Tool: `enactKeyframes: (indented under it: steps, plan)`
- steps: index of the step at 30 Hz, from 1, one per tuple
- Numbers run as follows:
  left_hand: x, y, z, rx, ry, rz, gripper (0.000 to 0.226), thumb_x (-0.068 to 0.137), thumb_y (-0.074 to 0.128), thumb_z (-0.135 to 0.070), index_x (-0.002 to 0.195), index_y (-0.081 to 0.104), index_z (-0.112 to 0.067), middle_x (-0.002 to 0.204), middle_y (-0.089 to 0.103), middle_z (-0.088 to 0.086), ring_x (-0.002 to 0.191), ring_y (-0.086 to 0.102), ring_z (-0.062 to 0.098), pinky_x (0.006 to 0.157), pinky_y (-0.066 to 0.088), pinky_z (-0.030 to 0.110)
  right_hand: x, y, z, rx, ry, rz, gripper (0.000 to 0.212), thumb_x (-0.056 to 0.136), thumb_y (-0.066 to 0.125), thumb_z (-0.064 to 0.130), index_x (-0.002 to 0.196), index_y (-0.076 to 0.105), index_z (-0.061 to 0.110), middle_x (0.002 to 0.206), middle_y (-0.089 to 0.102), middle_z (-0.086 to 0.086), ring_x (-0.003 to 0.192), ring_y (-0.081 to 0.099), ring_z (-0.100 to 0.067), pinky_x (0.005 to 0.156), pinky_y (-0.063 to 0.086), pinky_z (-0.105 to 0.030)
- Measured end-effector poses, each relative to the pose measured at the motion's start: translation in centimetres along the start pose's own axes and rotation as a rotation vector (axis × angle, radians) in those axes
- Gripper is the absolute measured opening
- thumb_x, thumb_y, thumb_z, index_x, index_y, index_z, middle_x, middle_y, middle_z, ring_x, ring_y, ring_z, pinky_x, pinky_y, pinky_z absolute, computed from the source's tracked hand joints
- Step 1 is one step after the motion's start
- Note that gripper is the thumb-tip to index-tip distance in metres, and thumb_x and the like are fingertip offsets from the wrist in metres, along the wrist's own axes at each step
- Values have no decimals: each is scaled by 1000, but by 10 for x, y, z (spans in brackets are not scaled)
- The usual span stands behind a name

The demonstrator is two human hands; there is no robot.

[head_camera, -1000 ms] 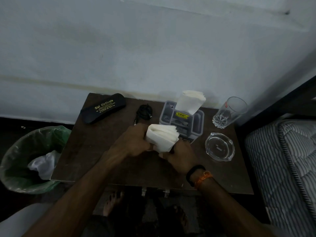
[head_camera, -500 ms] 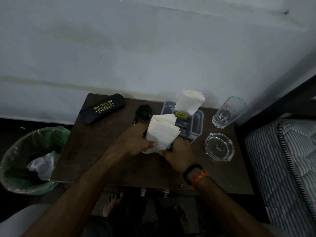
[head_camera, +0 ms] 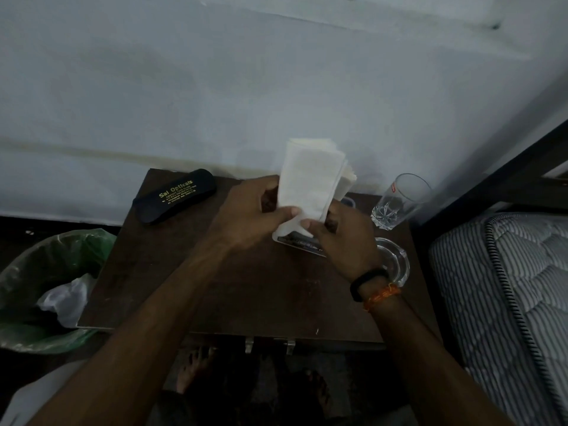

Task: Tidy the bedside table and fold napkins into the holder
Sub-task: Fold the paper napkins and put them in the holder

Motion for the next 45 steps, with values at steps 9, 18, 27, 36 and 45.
enactKeyframes:
  steps: [9,18,27,36,45]
  plan:
    - [20,19,-6,104,38,-84,8,82,72,-11,88,68,-9,85,72,2,80,69,12,77,58,37,13,-25,-34,-7,87,-149,24,84,73,26,107,75,17,103,76,2,91,70,-12,80,59,-35]
    - [26,29,3,206,59,-163,23,80,64,-29,82,65,-6,75,69,6,73,65,20,68,55,42,20,-18,-44,-51,130,-140,22,81,75,20,103,74,18,97,76,0,87,69,-15,80,58,-36]
    - [26,34,-4,332,121,-184,22,81,63,-26,91,69,-7,82,72,5,76,66,20,69,55,39,23,-19,-49,-116,159,-208,19,75,76,23,93,74,18,90,76,-2,84,70,-21,74,59,-43]
    - [24,38,-11,442,143,-210,6,80,69,-14,78,63,-11,66,50,-7,62,50,15,61,41,27,21,-14,-48,-173,145,-231,25,71,80,16,93,72,7,93,74,-11,89,69,-29,76,57,-40]
    - [25,42,-8,440,150,-208,7,77,69,-12,77,63,-9,65,51,-5,62,51,17,59,48,33,16,-8,-39,-125,103,-294,45,69,75,4,113,69,10,108,71,-11,101,66,-30,82,51,-31]
Point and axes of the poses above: each hand's wrist, its own x-axis towards the middle knuckle, its own y-axis out of the palm, z = x × y, the point moved 8 cm from there along x, towards the middle knuckle
